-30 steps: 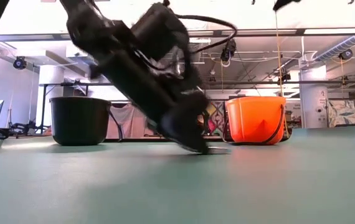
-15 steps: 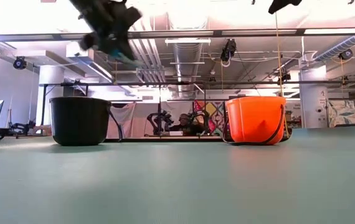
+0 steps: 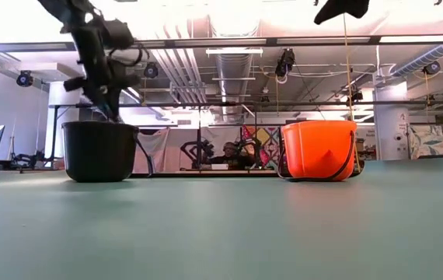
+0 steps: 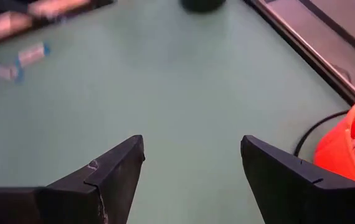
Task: Sort candy by brand, put in halloween buckets
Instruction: Put the white candy into the black bucket
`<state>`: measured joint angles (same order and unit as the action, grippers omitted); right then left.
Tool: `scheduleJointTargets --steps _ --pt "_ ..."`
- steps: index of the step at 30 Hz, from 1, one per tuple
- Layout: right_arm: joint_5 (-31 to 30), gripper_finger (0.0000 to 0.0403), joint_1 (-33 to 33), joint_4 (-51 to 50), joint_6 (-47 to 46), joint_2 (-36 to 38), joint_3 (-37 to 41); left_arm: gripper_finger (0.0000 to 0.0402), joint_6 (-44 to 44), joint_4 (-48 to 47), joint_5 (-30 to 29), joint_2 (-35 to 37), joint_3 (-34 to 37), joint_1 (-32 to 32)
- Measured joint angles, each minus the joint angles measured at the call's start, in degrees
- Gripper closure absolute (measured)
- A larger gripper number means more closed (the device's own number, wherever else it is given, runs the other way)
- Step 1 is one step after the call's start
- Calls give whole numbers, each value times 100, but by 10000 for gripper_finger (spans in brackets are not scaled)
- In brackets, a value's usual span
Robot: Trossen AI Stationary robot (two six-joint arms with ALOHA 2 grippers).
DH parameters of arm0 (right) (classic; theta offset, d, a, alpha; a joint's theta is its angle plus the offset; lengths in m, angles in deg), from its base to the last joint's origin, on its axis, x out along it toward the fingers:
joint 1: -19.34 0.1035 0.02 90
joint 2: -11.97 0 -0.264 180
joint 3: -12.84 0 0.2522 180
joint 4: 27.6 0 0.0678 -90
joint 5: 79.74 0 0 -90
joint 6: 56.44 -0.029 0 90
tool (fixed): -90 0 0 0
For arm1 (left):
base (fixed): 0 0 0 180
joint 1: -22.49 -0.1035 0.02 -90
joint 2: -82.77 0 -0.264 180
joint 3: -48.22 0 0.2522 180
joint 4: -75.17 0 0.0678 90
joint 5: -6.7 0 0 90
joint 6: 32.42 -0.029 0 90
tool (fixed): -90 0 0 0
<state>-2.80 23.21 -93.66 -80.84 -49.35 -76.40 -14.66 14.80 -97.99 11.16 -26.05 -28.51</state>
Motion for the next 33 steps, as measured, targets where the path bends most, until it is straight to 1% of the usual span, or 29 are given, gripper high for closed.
scheduleJointTargets --steps 3,5,9,13,17,20,22,25,27,30,33 --pt "-13 145 -95 268 -312 -16 -28 308 -212 -143 132 -369 -22 -239" --pt "-14 143 -93 328 -443 -50 -26 308 -276 -186 224 -607 -22 -276" --pt "-32 137 -91 368 -566 -128 -26 306 -477 -171 231 -1044 -20 -274" --pt "-41 130 -91 362 -566 -160 -76 287 -579 -192 228 -1266 -18 -274" --pt "-35 123 -87 322 -499 -146 -125 243 -586 -404 277 -1152 -31 -261" --pt "20 120 -80 267 -383 -129 -140 207 -490 -738 499 -821 -141 -156" --pt "122 120 -78 263 -202 -122 -140 186 -351 -1094 657 -464 -241 44" --pt "151 119 -78 263 28 -122 -128 166 2 -1430 822 199 -452 668" --pt "155 119 -78 249 277 -122 -110 162 464 -1568 829 653 -569 1313" --pt "164 119 -78 128 710 -122 -86 161 1585 -1687 838 1187 -668 2553" --pt "167 119 -78 23 1206 -122 -43 160 3084 -1923 839 1497 -584 4082"
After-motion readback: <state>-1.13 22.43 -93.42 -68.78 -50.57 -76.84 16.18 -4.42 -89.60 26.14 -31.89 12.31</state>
